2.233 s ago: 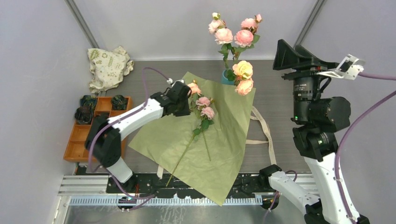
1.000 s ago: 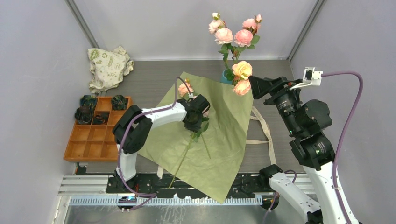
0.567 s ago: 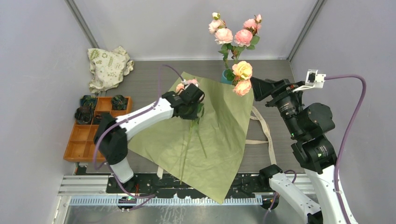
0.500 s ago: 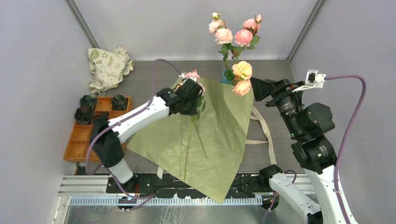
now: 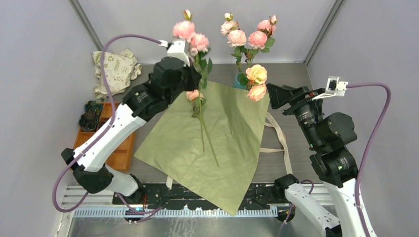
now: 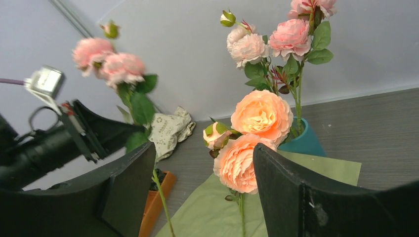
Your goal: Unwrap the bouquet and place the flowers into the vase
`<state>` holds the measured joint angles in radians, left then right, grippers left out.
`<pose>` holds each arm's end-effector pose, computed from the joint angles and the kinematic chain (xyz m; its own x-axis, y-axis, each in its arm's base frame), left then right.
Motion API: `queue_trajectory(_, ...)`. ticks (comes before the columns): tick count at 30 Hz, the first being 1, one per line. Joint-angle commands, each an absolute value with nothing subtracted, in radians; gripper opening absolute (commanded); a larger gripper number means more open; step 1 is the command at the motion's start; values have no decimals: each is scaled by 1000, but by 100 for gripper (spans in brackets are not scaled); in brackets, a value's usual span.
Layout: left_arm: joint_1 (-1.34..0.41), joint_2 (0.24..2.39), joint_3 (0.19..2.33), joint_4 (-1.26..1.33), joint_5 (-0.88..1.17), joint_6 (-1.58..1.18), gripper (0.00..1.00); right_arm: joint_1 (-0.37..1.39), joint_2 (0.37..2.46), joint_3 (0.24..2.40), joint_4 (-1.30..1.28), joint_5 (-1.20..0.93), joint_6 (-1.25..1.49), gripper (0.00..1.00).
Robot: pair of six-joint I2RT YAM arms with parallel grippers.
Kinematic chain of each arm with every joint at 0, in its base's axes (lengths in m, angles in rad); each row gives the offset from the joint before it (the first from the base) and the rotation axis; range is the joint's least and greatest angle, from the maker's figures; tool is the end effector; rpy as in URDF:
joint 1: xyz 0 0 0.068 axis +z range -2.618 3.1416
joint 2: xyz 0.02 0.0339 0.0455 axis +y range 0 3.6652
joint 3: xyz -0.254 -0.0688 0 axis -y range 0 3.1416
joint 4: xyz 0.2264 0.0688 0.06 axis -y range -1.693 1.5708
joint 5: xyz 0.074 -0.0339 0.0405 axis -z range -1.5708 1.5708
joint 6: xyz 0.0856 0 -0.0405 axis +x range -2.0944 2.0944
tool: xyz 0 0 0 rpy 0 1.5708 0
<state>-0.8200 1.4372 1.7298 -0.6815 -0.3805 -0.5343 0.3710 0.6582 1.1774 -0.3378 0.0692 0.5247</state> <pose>0.2468 -0.2179 0.4298 -0.4489 -0.2119 -0.8681 0.2507 0.9026 -0.3500 0.1351 0.0462 0.4621 -0.0039 0.5347 -0.8450 -0.3424 0.7932 0.5035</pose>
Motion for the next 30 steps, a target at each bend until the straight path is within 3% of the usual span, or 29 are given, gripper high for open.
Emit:
queue_trajectory(1,-817,1365,1815,-349,-437,-381,0,374,639,1178,-327,86,502,78)
queue_trajectory(8,-816,1377,1780,121,-428,-208,0,373,640,1170,-324,89,499,78)
queue_trajectory(15,-817,1500,1924,334,-407,-125,0,374,634,1162,-322,98,490,78)
queue_trajectory(30,-811,1773,2156,372,-386,-91,0,374,633,1146,-320,148,428,80)
